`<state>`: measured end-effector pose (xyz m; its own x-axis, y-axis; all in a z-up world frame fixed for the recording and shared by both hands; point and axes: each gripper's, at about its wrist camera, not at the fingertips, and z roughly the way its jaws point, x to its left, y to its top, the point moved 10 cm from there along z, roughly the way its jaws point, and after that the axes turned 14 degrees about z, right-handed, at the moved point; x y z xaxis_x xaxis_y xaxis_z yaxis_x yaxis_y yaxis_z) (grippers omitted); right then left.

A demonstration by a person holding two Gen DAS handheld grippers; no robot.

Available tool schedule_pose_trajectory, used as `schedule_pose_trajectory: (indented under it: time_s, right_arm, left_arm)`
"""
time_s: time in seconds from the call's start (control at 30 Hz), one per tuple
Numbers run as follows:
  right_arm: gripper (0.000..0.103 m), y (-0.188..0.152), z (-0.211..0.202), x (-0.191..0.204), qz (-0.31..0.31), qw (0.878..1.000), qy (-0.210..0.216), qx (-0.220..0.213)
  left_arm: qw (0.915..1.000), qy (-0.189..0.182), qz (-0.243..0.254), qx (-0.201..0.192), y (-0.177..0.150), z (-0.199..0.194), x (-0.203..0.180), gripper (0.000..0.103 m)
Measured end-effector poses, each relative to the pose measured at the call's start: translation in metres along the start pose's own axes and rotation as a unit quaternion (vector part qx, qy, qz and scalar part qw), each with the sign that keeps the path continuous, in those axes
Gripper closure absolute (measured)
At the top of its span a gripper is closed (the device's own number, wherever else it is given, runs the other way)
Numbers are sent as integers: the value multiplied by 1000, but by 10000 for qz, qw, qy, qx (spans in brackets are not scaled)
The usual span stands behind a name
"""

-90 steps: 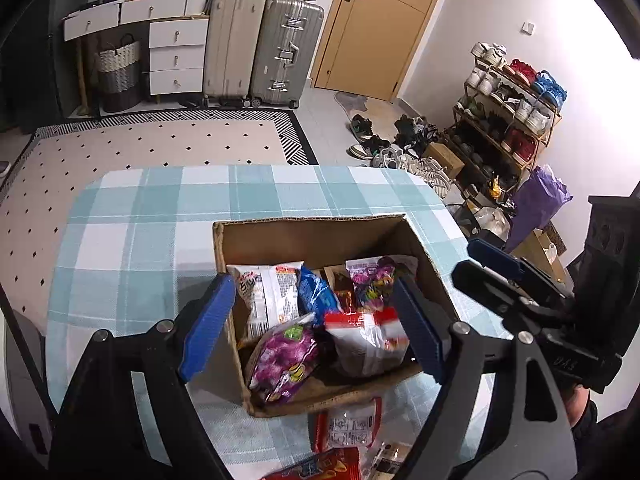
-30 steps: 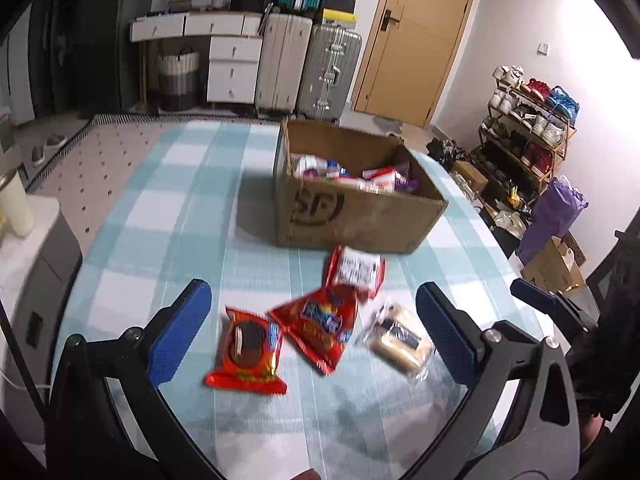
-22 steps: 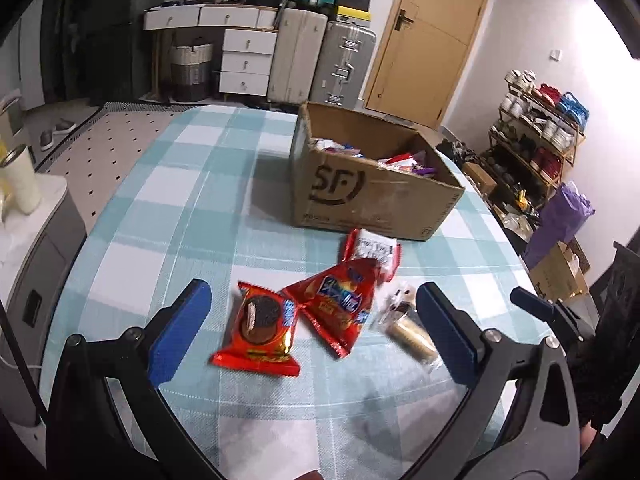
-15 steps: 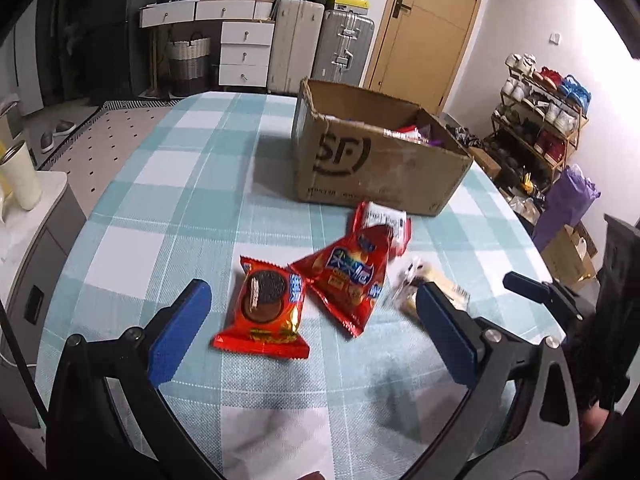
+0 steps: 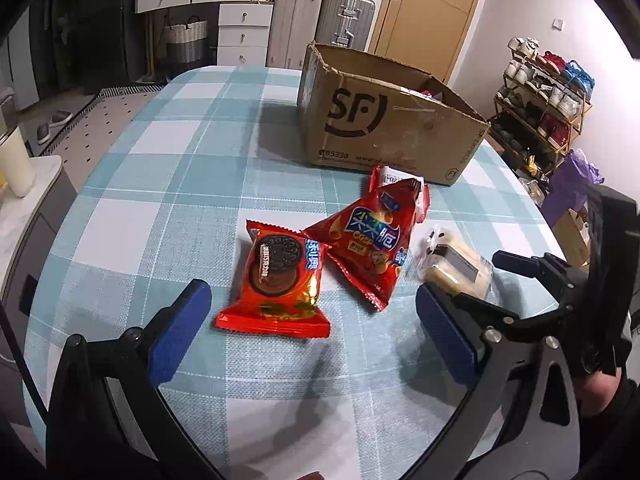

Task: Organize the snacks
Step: 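Grasp the clear cracker packet with the right tool and lift it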

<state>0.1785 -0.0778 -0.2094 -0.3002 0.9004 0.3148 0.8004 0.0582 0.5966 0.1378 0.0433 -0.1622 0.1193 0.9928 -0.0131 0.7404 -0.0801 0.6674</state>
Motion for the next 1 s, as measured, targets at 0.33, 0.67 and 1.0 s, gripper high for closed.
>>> schedule_pose_trajectory:
  time_s: [0.33,0.67,1.0]
  right_arm:
    - [41,1,19,11,-662,9968,-435,107]
    - [45,0,10,19,-119,9999,60,81]
    - [45,-7,-24,10,365,9979,524,-122]
  left_arm:
    - [9997,-48,-217,132,-9,5,14,1]
    - [9990,49,-425,159,-18,3,33,1]
    - [9982,24,-524,302,-22,4,45,1]
